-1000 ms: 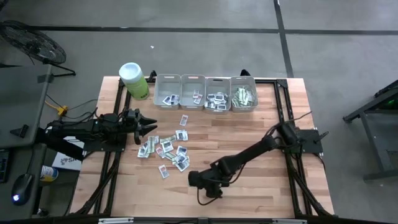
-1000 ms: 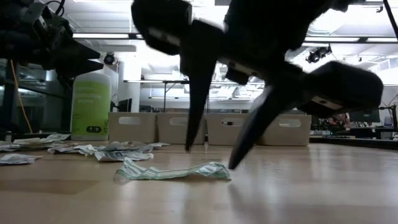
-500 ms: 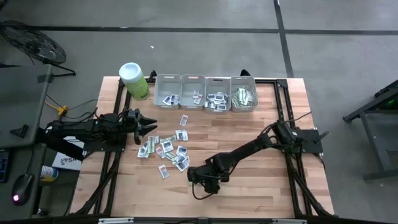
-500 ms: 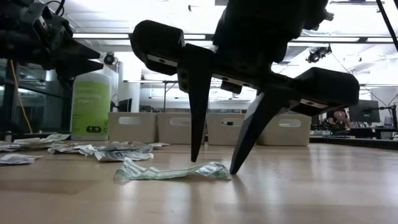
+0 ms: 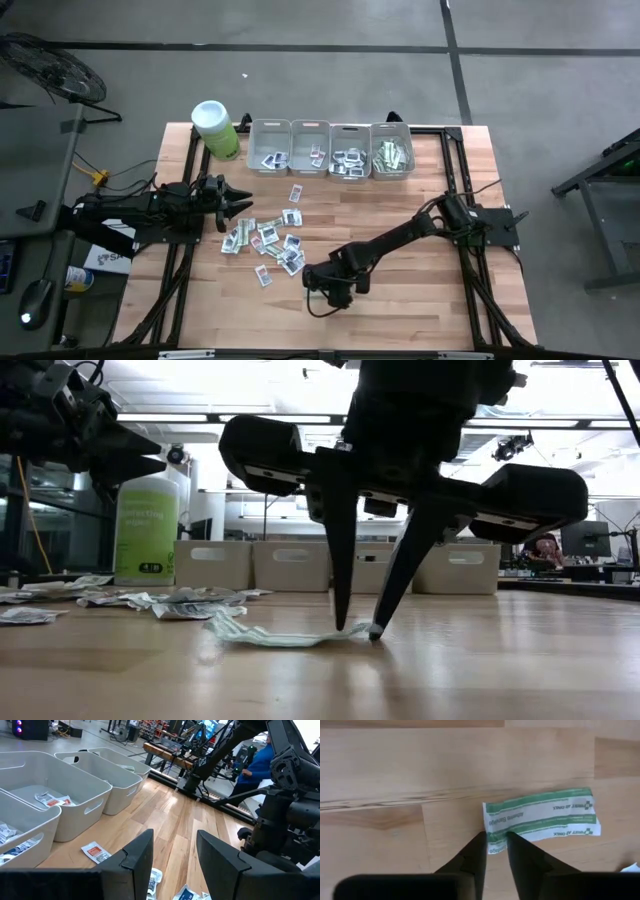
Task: Pick & Place First Aid Supplies
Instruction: Put the bandage into the right gray bin
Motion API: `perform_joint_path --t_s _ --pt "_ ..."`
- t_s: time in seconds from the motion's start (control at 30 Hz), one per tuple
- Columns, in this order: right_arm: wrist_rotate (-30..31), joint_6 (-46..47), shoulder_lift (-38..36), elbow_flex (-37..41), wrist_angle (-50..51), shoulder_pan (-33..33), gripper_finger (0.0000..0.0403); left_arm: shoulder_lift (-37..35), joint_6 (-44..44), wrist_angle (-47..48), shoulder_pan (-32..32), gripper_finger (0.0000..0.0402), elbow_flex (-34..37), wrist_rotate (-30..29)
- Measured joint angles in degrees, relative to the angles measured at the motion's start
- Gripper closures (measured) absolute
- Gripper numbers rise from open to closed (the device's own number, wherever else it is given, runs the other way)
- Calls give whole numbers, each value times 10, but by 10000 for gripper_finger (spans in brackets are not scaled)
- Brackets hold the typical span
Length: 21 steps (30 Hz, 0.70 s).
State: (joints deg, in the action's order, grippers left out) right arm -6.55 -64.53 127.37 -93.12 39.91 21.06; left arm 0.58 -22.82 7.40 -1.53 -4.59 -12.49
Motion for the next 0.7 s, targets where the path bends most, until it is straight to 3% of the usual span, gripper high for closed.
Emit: perform_joint_path --t_s 0.27,0.7 --pt "2 14 0 1 3 5 396 0 0 0 0 252 0 0" --pt "126 209 -18 4 7 37 402 0 0 0 0 252 0 0"
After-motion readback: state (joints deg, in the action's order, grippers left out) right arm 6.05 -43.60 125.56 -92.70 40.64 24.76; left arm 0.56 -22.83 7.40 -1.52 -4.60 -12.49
